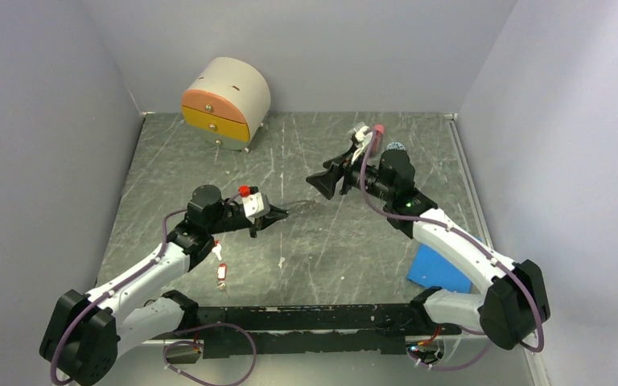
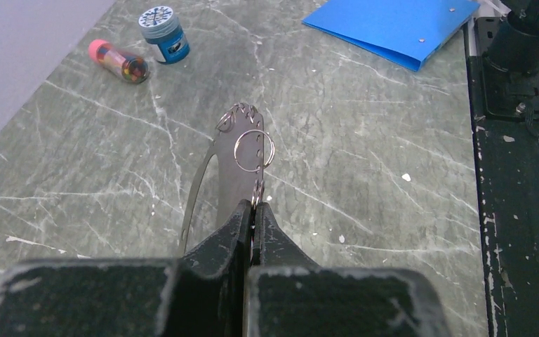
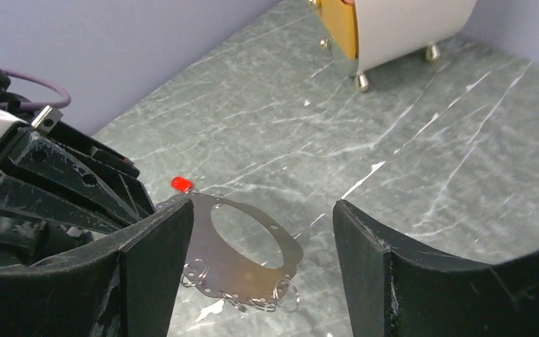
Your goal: Put the keys on the keyring
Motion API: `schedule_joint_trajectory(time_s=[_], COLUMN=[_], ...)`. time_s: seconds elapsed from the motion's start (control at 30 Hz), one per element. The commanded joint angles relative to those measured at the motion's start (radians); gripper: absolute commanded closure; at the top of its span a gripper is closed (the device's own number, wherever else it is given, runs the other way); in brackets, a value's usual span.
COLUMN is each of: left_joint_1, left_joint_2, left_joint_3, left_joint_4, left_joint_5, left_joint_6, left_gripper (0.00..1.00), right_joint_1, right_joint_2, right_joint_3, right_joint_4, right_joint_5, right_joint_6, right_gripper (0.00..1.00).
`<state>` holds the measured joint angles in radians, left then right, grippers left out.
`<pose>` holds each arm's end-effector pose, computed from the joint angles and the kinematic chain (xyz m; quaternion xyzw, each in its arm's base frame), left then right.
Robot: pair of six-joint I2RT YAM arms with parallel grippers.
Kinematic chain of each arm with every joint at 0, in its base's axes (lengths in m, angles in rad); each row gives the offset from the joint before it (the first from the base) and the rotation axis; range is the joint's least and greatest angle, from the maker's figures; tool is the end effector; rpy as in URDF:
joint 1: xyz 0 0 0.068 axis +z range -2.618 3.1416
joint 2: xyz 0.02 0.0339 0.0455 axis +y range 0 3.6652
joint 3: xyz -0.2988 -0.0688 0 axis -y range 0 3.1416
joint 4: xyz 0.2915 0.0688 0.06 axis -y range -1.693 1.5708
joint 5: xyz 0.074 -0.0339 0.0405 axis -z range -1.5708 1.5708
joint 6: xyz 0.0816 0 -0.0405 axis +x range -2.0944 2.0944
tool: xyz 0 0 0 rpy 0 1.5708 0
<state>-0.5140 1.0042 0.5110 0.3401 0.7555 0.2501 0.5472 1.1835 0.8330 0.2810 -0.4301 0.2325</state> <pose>0.2134 -0.1847 0.2601 0.4858 0.5652 -0.3572 0.5630 0.2806 0.2108 0.3361 -0.2557 0.6828 0.3976 0.5571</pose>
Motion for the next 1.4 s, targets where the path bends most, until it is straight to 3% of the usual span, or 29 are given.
schedule_joint_trajectory(time_s=[0.0, 0.17, 0.4, 0.6, 0.8, 1.2, 1.37], left_joint_1=[0.0, -0.001, -0.001, -0.001, -0.001, -0.002, -0.002], left_joint_2=[-0.012, -0.004, 0.03, 0.057, 0.094, 0.12, 0.122], left_joint_3=[0.051, 0.062, 0.121, 0.151, 0.174, 0.181, 0.181], left_joint_4=[0.005, -0.034, -0.176, -0.252, -0.314, -0.321, -0.338], left_joint_5=[0.026, 0.008, 0.009, 0.012, 0.001, -0.001, -0.027], left_joint_6=[0.048, 0.071, 0.128, 0.171, 0.21, 0.231, 0.258], left_gripper=[0.97, 0.97, 0.97, 0.97, 0.97, 0.97, 0.97], right_joint_1=[-0.055, -0.102, -0.103, -0.101, -0.082, -0.023, -0.013], right_joint_2=[0.059, 0.162, 0.286, 0.376, 0.406, 0.512, 0.531], right_joint_3=[0.108, 0.174, 0.209, 0.252, 0.261, 0.332, 0.362], right_joint_4=[-0.102, -0.207, -0.265, -0.348, -0.371, -0.522, -0.542], right_joint_5=[-0.108, -0.205, -0.367, -0.464, -0.497, -0.477, -0.502], right_joint_6=[0.146, 0.268, 0.328, 0.328, 0.374, 0.317, 0.312], right_gripper=[0.26, 0.28, 0.3, 0.39, 0.4, 0.45, 0.54])
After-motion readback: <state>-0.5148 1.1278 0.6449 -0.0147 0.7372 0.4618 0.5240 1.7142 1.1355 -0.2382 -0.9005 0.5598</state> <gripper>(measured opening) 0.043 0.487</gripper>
